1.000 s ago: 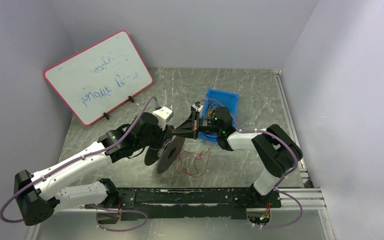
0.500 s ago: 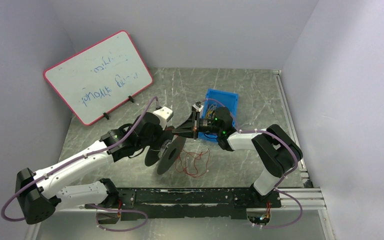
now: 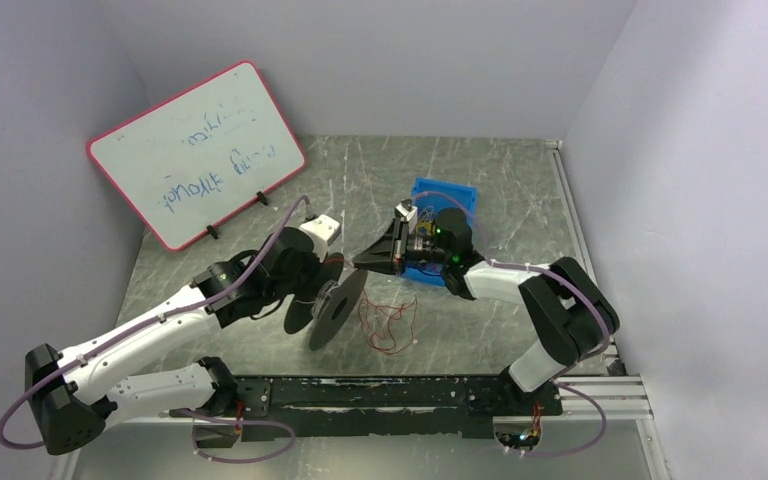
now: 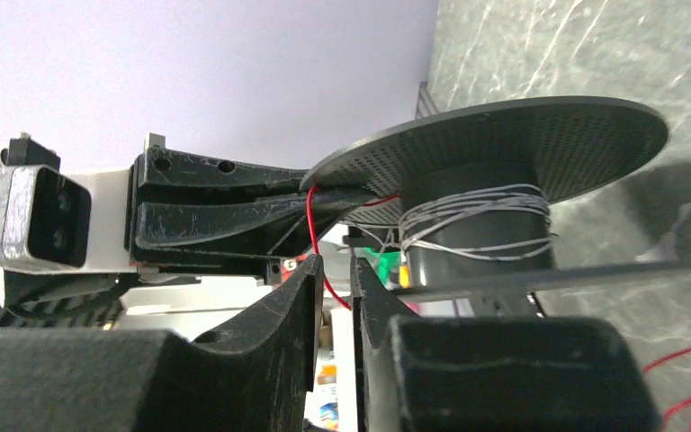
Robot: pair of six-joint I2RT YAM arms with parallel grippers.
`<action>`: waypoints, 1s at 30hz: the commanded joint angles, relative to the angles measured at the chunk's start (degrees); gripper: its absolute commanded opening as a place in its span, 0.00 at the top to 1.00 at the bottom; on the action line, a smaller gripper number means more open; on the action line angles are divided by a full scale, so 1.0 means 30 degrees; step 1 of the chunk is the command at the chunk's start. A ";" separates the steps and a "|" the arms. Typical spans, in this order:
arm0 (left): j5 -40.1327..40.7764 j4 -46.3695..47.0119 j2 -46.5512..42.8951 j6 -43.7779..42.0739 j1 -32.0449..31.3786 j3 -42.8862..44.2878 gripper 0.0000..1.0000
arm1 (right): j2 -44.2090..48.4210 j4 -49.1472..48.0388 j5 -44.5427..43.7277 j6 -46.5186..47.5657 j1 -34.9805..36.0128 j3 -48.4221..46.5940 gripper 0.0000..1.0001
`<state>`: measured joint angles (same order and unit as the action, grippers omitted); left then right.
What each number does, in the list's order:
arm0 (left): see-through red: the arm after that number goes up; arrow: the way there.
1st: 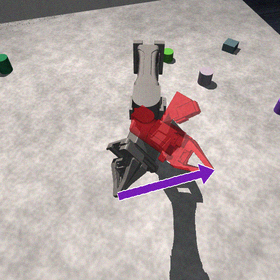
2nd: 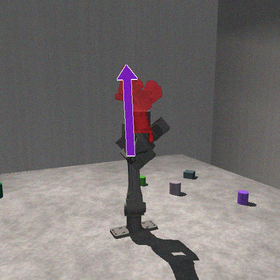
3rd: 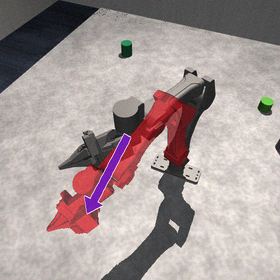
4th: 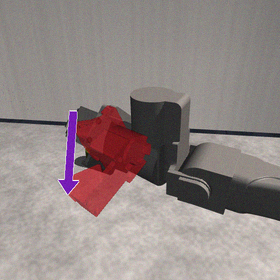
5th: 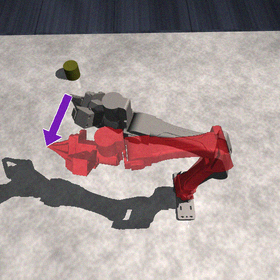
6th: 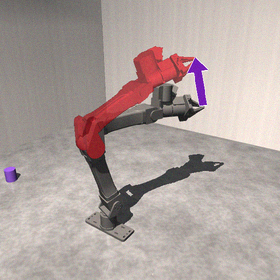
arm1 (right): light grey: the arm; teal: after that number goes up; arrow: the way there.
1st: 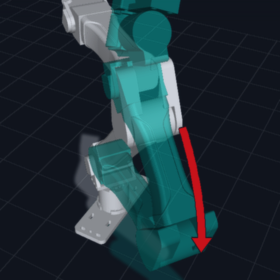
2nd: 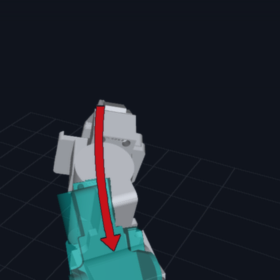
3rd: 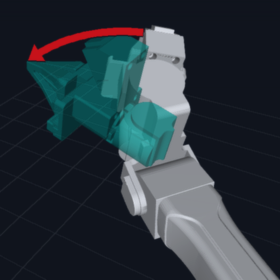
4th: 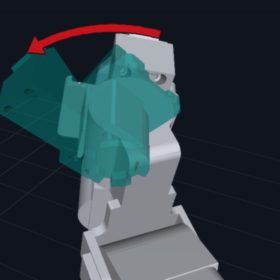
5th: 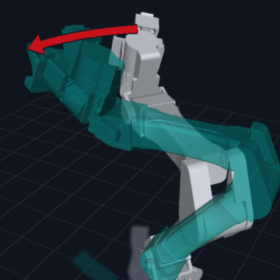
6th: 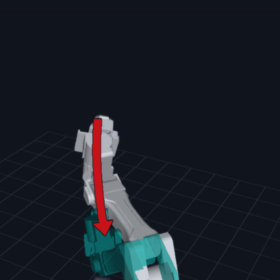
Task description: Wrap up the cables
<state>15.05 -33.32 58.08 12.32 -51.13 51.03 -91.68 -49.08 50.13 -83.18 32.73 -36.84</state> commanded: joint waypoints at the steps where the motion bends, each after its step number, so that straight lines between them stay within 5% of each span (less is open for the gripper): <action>1: 0.0918 0.0646 -0.0519 0.0280 0.0111 0.0261 0.93 | 0.1610 0.4002 0.0046 0.3550 -0.0898 -0.0513 0.76; 7: 0.1526 0.0169 0.0050 0.0758 0.0262 0.0685 0.93 | 0.3918 0.9365 -0.1305 0.7945 -0.2310 -0.0901 0.63; 13: 0.1575 0.0040 0.0761 0.1065 0.1037 0.0897 0.93 | 0.6388 1.1392 -0.2711 1.1672 -0.2443 -0.0380 0.60; 23: 0.0158 0.0565 0.0749 0.1343 0.3232 0.0691 0.93 | 1.0354 1.1162 -0.7588 1.6989 0.1700 0.2542 0.53; 30: 0.0100 0.0472 0.0611 0.1462 0.3965 0.0474 0.93 | 1.1511 0.5665 -1.0674 2.0340 0.4068 0.6090 0.49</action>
<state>16.23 -33.65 60.25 16.08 -40.53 51.86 -58.83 -21.50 25.98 -30.81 42.72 -23.33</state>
